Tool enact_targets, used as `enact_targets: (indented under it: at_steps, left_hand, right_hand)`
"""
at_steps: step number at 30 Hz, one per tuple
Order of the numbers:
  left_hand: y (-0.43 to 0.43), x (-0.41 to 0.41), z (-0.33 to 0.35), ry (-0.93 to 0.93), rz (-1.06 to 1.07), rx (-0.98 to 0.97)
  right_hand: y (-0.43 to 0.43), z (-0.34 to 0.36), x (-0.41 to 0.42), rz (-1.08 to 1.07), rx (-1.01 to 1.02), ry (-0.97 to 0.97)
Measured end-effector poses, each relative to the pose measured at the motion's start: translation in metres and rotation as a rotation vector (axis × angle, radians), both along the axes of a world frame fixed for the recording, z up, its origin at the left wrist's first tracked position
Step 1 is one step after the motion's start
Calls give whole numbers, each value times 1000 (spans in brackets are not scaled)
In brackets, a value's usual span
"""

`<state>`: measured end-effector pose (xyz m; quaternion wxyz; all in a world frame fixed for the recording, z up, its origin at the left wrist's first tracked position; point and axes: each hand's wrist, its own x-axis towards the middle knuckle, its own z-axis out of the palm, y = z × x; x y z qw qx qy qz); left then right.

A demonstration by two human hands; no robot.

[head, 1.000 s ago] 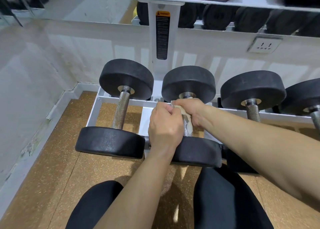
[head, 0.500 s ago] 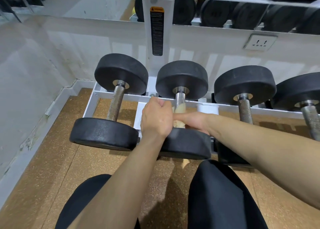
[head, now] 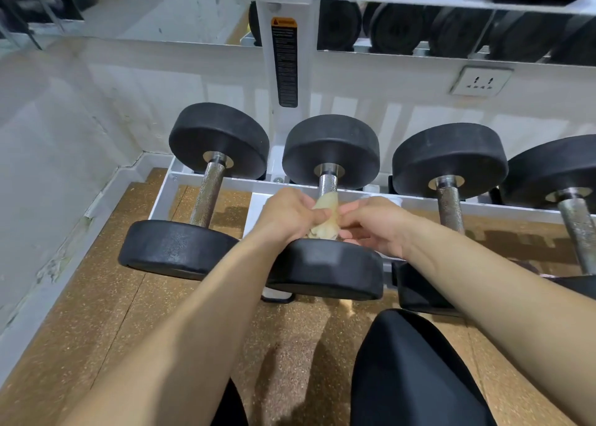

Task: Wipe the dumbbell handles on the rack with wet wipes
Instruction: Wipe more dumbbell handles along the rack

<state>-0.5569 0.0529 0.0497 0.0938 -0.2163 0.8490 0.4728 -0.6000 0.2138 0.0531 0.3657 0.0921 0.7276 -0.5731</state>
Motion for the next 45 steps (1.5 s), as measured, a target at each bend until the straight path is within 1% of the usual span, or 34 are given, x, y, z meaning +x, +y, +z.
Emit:
enact_targets:
  at_steps: [2,3,4,6,8,10,11,13,15,16,18,20,21,22,25,27,28,30,31,32,33,34,35,37,38,39,40,42,45]
  left_hand:
    - [-2,-1,1,34,-6,-108]
    - [-3,-2,3,64,1,-153]
    - [-3,-3,6,113,11,-167]
    - [-4,-6,11,254,-23,-75]
    - [-3,-7,19,358,-149,34]
    - [-2,-6,26,421,-237,152]
    - [-4,-5,30,456,-234,216]
    - [-10,-7,37,510,-149,322]
    - [-19,-11,36,512,-52,357]
    - [-22,-13,33,499,-19,332]
    - [-24,-15,23,492,34,216]
    - [-21,-17,14,502,55,72]
    - [-21,-18,11,482,50,-18]
    - [-21,-18,9,445,31,-119]
    - [-25,-20,-5,281,-104,-358]
    - [-25,-21,-15,192,-191,-442]
    - [-24,-22,-16,165,-198,-476]
    - [-22,-23,-11,175,-110,-528]
    - [-21,-23,-5,204,-29,-541]
    - [-20,-21,1,231,37,-542]
    - [-20,-20,7,216,59,-518]
    - [-19,-20,12,149,40,-442]
    - [-17,-19,18,33,1,-307]
    - [-5,-17,27,-254,-86,41]
    - [2,-18,27,-348,-123,172]
    - [10,-19,26,-397,-141,271]
    - [16,-22,21,-415,-136,338]
    - [25,-28,10,-428,-91,401]
    - [25,-36,-1,-501,-58,495]
  right_hand:
    - [0,2,-2,-28,17,-3]
    - [2,5,-2,-40,42,31]
    - [4,6,-4,-34,80,104]
    - [5,9,-6,9,107,289]
    - [1,15,-4,85,31,425]
    - [-1,18,-2,176,-31,516]
    - [-2,21,-1,217,-29,553]
    - [2,24,-2,279,20,601]
    - [12,30,-4,305,83,610]
    - [16,33,-6,323,88,604]
    - [24,44,-8,361,15,541]
    - [31,49,-12,357,-86,383]
    - [34,48,-14,338,-96,307]
    - [36,46,-17,321,-63,248]
    - [35,37,-16,351,154,132]
    - [31,32,-13,435,313,148]
    - [29,30,-12,508,418,204]
    - [26,30,-9,657,645,365]
    - [28,31,-8,680,733,447]
    - [30,33,-7,675,775,501]
    - [33,36,-6,657,779,531]
    - [37,39,-5,639,771,538]
    - [41,39,-5,619,758,537]
    - [45,38,-7,582,737,518]
    - [45,37,-7,561,727,507]
    - [46,35,-8,538,717,497]
    - [48,33,-10,513,702,480]
    - [52,32,-13,467,673,448]
    - [56,32,-15,427,667,446]
